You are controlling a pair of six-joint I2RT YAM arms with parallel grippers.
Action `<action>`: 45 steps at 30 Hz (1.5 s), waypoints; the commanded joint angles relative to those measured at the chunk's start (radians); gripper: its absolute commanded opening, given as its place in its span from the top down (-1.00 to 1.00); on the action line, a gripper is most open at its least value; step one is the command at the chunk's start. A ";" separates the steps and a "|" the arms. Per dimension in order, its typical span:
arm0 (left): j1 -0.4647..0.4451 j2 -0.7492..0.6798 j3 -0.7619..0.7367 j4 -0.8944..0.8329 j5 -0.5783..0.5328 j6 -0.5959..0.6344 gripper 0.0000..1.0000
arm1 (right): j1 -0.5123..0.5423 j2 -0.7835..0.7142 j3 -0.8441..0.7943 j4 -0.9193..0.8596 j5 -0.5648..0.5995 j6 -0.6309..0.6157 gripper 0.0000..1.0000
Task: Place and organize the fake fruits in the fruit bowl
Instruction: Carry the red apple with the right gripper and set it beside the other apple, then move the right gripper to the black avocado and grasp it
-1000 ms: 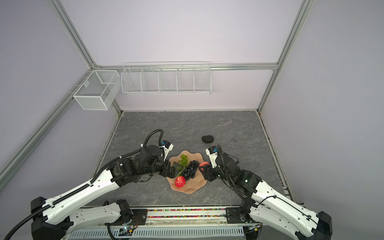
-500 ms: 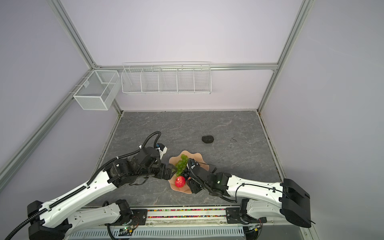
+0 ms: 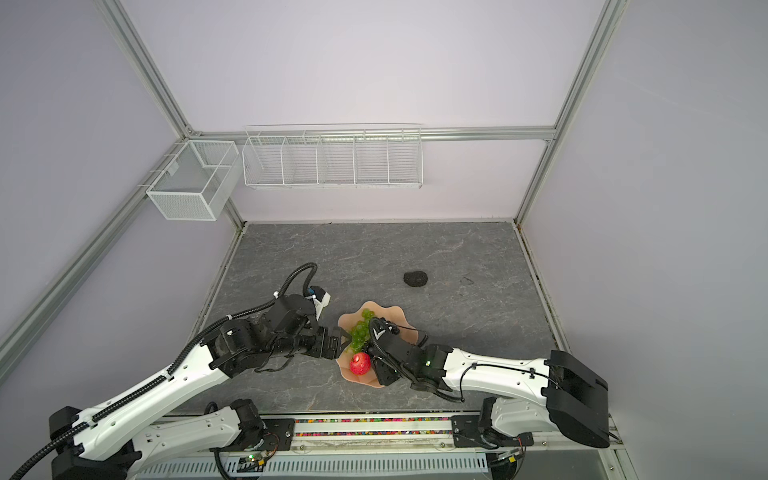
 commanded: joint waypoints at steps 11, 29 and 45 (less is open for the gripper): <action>0.007 -0.007 -0.017 -0.021 -0.013 -0.007 -0.99 | 0.017 0.000 0.048 -0.032 0.039 0.011 -0.56; 0.010 0.128 0.103 0.187 0.011 0.118 -0.99 | -0.405 -0.064 0.282 -0.203 0.002 -0.175 -0.62; 0.104 0.379 0.244 0.236 0.047 0.205 -0.98 | -0.970 0.517 0.546 0.109 -0.656 -0.577 -0.77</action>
